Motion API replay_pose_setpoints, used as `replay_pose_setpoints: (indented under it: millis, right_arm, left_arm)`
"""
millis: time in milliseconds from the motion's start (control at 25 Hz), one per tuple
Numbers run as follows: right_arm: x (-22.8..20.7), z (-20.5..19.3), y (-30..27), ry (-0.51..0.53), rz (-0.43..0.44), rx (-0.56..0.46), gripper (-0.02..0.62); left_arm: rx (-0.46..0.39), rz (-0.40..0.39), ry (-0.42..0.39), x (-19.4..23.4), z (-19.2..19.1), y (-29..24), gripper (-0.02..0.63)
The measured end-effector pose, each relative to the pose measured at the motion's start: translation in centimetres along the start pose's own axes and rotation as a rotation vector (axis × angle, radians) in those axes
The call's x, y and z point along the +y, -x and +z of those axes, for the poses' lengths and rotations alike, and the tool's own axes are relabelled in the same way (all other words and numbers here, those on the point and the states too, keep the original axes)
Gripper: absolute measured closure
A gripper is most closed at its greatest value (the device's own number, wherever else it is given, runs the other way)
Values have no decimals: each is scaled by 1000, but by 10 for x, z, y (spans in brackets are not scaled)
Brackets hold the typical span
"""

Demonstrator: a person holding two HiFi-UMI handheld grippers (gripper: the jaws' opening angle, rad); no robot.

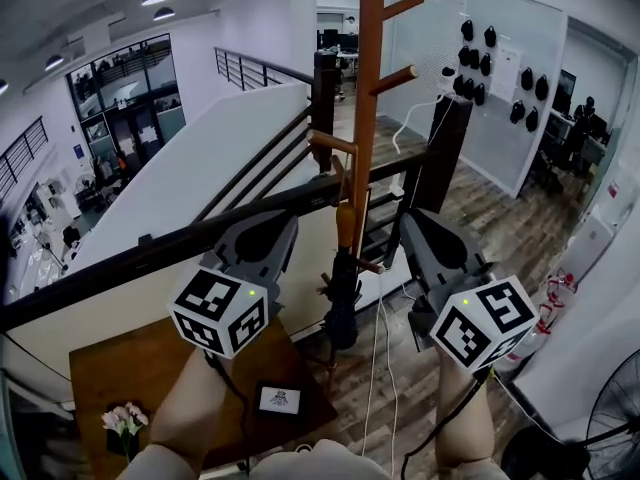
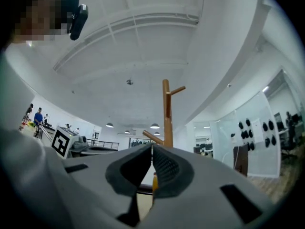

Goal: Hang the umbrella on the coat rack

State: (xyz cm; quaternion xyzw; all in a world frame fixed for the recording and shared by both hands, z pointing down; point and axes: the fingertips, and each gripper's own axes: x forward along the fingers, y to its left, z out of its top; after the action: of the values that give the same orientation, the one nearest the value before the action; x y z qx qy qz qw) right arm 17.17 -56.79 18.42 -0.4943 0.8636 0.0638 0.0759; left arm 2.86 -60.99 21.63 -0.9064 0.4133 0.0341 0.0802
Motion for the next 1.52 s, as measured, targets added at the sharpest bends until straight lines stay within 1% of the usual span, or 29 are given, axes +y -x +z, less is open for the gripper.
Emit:
replay_pose_setpoints:
  millis: [120, 280, 440, 600, 720, 880, 1040, 1240, 1520]
  right_arm:
    - [7, -9, 12, -37, 18, 3, 588]
    - [15, -34, 29, -67, 31, 27, 591]
    - [23, -61, 42, -85, 35, 77, 591]
    - [29, -84, 50, -78, 34, 127, 591]
    - [36, -105, 56, -68, 38, 171, 591]
    - [47, -132, 64, -101, 58, 212, 591]
    - [56, -150, 68, -176, 94, 242, 591]
    - [56, -157, 67, -144, 83, 260, 591]
    - [61, -150, 70, -129, 94, 252, 591]
  left_arm:
    - [18, 7, -5, -8, -10, 14, 598]
    - [66, 15, -11, -18, -36, 30, 598]
    - [133, -2, -6, -30, -70, 42, 598]
    - [197, -12, 10, -38, -102, 52, 598]
    - [221, -10, 22, -42, -119, 58, 598]
    - [245, -18, 30, -51, -138, 66, 598]
    - [256, -35, 49, -58, -149, 70, 598]
    - [242, -35, 52, -56, -147, 71, 598]
    - [223, -25, 56, -57, -138, 76, 598]
